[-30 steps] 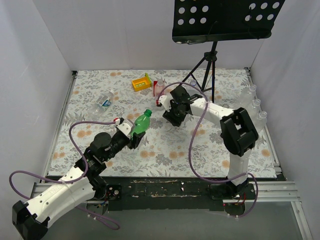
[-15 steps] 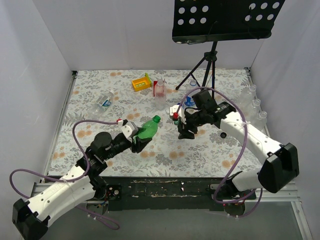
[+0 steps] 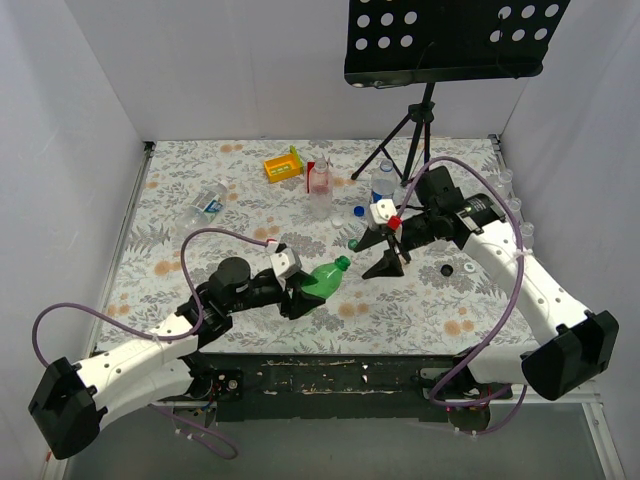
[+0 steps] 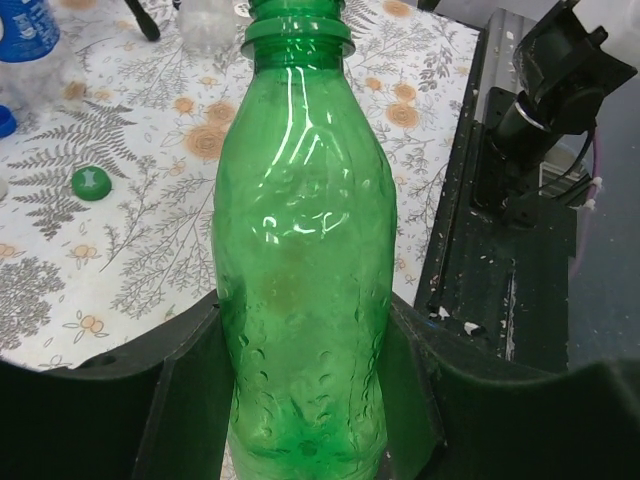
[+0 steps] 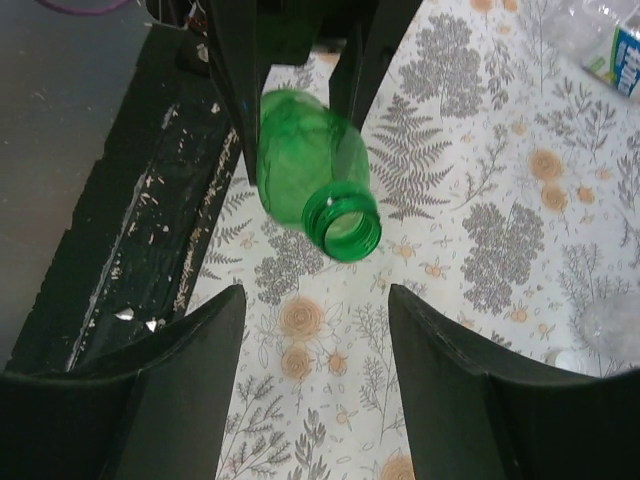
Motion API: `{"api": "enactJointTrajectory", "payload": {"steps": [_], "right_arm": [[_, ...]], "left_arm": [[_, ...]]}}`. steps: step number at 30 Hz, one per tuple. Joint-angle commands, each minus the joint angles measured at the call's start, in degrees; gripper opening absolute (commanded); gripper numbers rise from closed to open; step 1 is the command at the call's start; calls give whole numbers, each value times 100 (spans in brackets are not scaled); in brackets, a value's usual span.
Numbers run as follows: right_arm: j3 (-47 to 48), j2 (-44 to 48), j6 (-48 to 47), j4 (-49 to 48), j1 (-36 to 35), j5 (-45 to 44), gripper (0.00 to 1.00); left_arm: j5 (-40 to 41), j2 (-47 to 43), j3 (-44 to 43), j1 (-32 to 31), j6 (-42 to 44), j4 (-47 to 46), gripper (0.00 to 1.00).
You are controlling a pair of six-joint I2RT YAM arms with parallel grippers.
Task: Unscrew the bottle caps
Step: Place the plastic bottle at the center of the board.
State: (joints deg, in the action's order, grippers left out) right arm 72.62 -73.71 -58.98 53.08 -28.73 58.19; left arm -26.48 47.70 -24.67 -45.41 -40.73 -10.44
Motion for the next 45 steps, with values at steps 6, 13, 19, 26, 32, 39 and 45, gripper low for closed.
{"api": "enactJointTrajectory", "payload": {"steps": [6, 13, 19, 26, 32, 39, 45], "right_arm": [[314, -477, 1, 290, 61, 1466, 66], [60, -574, 325, 45, -1, 1502, 64], [-73, -530, 483, -78, -45, 1598, 57], [-116, -504, 782, -271, -54, 1730, 51], [-222, -486, 1082, -500, -71, 1748, 35], [-196, -433, 1458, -675, -71, 1564, 1], [-64, -442, 1424, -597, -71, 1195, 1]], "left_arm": [[2, 415, -65, -416, -49, -599, 8], [64, 450, -21, -443, -119, -925, 8], [73, 512, -3, -451, -146, -1030, 8], [134, 556, 32, -451, -190, -1110, 9], [187, 591, 14, -451, -190, -1110, 9], [564, 530, -12, -451, -347, -978, 41], [1188, -14, 137, -443, -322, -820, 98]]}}
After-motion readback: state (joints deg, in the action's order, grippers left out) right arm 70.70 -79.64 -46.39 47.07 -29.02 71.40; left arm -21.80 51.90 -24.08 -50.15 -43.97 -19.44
